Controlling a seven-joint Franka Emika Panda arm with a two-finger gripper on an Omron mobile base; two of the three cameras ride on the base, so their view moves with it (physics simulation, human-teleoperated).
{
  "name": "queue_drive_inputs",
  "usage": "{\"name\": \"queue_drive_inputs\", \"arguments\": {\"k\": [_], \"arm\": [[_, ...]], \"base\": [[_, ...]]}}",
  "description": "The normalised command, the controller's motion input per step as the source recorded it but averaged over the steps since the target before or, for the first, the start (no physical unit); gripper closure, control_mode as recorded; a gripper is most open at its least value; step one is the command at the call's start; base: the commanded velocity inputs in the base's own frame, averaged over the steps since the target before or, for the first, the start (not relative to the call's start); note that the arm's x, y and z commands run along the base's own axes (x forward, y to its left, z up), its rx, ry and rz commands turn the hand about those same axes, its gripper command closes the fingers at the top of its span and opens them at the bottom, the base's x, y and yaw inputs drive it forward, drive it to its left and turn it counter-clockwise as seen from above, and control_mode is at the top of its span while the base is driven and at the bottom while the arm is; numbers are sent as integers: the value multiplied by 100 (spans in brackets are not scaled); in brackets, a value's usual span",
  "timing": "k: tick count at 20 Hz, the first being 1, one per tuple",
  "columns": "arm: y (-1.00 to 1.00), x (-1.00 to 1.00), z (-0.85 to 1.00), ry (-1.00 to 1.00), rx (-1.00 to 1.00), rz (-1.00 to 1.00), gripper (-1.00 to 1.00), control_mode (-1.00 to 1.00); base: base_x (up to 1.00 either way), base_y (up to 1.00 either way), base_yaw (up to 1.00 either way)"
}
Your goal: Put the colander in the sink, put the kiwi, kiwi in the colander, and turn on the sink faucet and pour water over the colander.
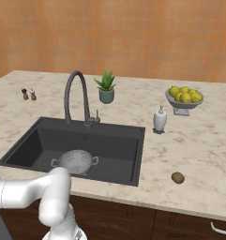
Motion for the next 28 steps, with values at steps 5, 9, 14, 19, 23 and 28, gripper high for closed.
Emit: {"name": "queue_drive_inputs", "arguments": {"k": [5, 9, 14, 19, 23, 28], "arm": [[-100, -4, 0, -8, 0, -31, 100, -100], [-100, 0, 3, -2, 2, -29, 100, -100], [-100, 0, 0, 0, 4, -25, 100, -100], [-100, 0, 0, 0, 0, -23, 100, -100], [-100, 0, 0, 0, 0, -24, 100, -100], [-100, 10, -2, 0, 0, -18, 100, -100]], "base": [[0, 0, 0], [0, 0, 0], [0, 0, 0], [0, 0, 0], [0, 0, 0], [0, 0, 0]]}}
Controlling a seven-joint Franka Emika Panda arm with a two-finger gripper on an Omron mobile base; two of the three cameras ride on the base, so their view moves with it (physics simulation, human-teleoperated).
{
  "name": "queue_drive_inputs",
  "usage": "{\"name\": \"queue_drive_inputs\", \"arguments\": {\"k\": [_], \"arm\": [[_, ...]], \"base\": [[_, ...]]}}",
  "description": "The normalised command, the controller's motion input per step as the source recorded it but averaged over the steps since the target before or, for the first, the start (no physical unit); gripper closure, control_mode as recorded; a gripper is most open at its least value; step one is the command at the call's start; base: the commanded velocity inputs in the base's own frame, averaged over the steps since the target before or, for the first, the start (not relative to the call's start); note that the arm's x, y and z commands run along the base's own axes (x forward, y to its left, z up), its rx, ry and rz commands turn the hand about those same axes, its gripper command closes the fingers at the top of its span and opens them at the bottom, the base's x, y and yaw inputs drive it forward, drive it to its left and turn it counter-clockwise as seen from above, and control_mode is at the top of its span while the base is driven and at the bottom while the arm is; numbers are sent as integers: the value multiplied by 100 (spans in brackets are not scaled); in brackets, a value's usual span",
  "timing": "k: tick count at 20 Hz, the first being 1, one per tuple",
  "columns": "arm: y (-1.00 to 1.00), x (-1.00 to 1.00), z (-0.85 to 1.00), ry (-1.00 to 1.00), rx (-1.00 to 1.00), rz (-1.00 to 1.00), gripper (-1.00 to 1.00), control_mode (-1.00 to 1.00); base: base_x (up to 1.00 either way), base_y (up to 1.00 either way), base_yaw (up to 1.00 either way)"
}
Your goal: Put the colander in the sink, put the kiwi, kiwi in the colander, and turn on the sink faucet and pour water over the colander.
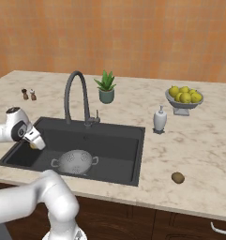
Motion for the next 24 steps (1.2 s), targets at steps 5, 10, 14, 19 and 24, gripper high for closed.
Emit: {"name": "queue_drive_inputs", "arguments": {"k": [5, 10, 14, 19, 24], "arm": [[-100, 12, -9, 0, 0, -13, 100, -100], [-93, 1, -19, 0, 0, -6, 100, -100], [-48, 9, -31, 0, 0, 0, 100, -100], [-21, 11, -44, 0, 0, 0, 100, -100], [-19, 15, -37, 0, 0, 0, 100, -100]], "base": [[0, 0, 0], [0, 0, 0], [0, 0, 0], [0, 0, 0], [0, 0, 0]]}}
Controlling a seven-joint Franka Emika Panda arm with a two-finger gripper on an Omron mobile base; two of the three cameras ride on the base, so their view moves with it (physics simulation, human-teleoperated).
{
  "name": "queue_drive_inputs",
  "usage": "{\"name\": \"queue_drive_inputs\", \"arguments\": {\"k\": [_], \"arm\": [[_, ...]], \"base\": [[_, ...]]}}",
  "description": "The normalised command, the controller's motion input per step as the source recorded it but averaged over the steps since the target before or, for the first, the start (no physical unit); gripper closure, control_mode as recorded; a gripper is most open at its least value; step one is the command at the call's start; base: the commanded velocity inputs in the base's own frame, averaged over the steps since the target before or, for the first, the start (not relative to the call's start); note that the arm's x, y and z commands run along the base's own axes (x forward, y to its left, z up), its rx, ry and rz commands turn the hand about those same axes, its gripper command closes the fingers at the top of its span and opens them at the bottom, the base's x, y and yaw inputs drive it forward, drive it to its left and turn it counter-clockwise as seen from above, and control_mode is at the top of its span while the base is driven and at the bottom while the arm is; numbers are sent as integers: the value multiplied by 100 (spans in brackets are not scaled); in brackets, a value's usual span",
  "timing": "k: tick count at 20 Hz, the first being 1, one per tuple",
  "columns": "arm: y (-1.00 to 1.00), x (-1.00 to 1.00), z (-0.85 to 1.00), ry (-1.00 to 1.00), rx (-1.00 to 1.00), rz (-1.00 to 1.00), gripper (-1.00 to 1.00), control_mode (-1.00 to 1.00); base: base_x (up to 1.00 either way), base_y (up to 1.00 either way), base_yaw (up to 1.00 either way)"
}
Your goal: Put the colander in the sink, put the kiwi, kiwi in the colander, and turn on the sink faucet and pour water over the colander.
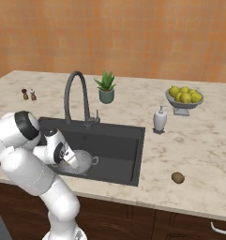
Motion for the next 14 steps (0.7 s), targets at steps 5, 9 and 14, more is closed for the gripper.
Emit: {"name": "queue_drive_inputs", "arguments": {"k": [5, 9, 14], "arm": [[-6, 14, -25, 0, 0, 0, 100, -100], [0, 1, -4, 0, 0, 0, -100, -100], [0, 0, 5, 0, 0, 0, -100, -100]], "base": [[0, 0, 0], [0, 0, 0], [0, 0, 0]]}}
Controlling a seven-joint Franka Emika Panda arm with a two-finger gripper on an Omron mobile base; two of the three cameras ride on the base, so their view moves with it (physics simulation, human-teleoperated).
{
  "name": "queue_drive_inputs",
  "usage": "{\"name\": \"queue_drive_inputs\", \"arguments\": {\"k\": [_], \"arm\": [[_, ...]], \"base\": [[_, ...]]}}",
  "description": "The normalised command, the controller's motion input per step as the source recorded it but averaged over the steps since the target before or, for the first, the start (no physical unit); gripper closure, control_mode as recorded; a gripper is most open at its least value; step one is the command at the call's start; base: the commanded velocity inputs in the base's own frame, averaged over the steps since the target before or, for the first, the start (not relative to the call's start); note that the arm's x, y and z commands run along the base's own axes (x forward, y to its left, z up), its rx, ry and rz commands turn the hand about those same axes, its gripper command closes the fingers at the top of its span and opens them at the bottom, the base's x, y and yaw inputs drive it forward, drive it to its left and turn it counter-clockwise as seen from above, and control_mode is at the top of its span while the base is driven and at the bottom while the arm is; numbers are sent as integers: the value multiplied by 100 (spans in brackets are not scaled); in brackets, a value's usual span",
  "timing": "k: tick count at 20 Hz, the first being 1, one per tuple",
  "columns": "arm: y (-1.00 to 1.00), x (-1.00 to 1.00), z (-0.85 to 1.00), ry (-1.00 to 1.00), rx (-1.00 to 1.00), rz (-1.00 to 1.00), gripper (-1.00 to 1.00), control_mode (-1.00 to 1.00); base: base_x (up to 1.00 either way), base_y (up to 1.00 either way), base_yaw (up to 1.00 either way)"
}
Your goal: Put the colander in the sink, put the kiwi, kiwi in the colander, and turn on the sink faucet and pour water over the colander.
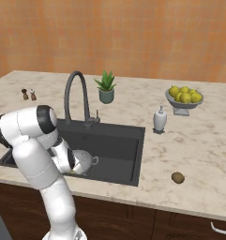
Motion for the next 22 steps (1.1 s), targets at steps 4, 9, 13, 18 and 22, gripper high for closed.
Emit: {"name": "queue_drive_inputs", "arguments": {"k": [4, 9, 13, 18, 22], "arm": [[0, 0, 37, 0, 0, 0, -100, -100], [0, 0, 95, 2, 10, 0, -100, -100], [0, -2, 100, 17, 17, 0, -100, -100], [0, -14, 100, 26, 10, 0, -100, -100], [0, -24, 100, 29, 4, 0, -100, -100]], "base": [[0, 0, 0], [0, 0, 0], [0, 0, 0], [0, 0, 0], [0, 0, 0]]}}
